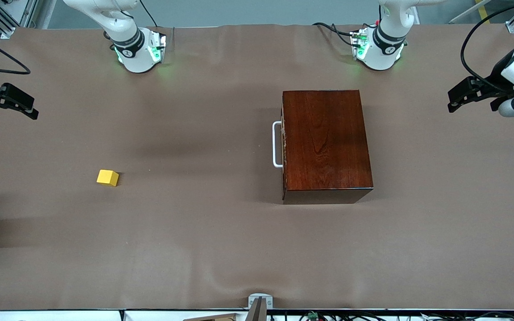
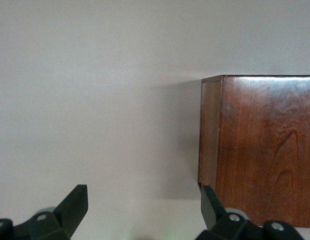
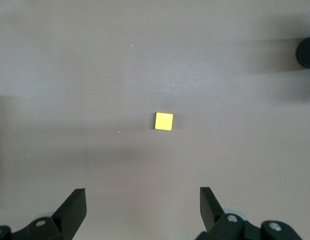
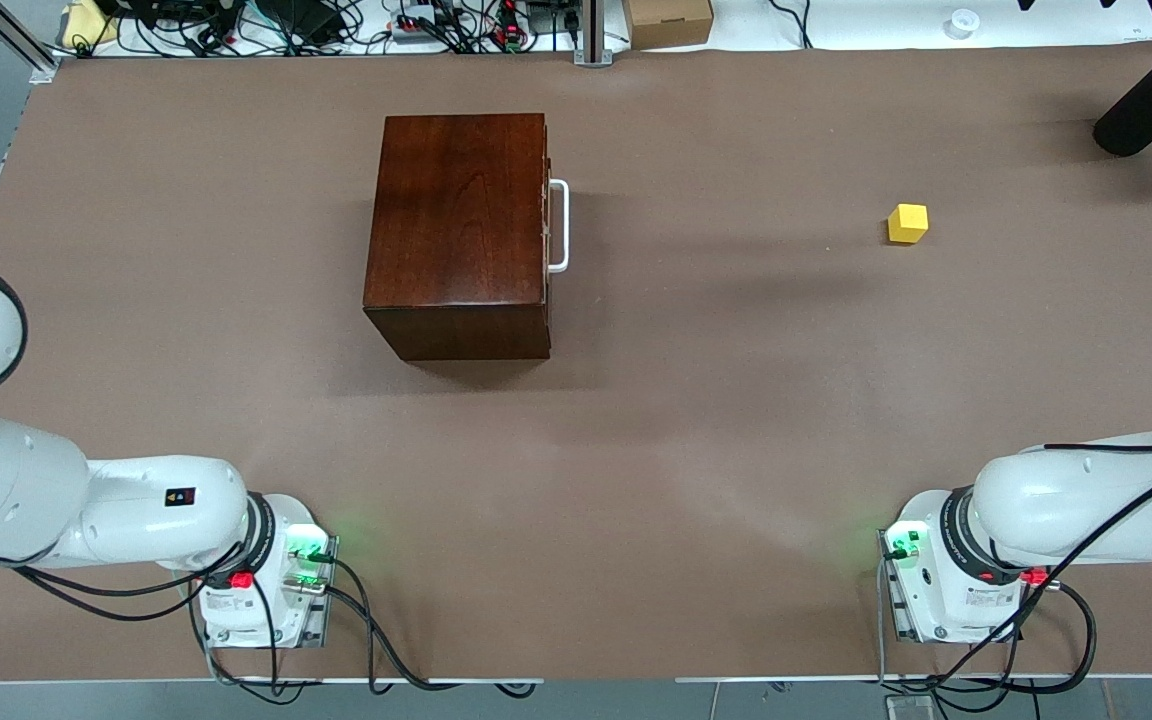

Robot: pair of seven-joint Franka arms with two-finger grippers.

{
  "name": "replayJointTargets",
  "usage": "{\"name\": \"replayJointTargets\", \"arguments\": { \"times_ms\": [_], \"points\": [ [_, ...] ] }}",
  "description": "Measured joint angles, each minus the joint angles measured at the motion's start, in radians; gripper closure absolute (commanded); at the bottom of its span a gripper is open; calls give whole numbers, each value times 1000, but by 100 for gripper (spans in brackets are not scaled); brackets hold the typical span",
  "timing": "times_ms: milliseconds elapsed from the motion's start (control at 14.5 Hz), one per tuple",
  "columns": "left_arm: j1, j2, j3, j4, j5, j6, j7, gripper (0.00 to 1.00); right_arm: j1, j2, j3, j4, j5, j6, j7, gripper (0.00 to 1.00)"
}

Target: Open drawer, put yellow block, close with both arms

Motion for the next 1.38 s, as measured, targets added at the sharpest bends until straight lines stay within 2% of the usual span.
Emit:
{"name": "replayJointTargets", "arguments": {
  "times_ms": [830, 1037, 1383],
  "points": [
    [-9, 6, -7, 15, 0, 1, 0, 0, 1, 0, 2, 0, 0, 0, 0, 0],
    [-50, 28, -24, 17, 0, 1, -24, 0, 1, 0, 3, 0, 0, 0, 0, 0],
    [-190, 82, -31, 20, 0, 2, -193, 0, 2, 0, 3, 0, 1, 0, 0, 0]
  ]
}}
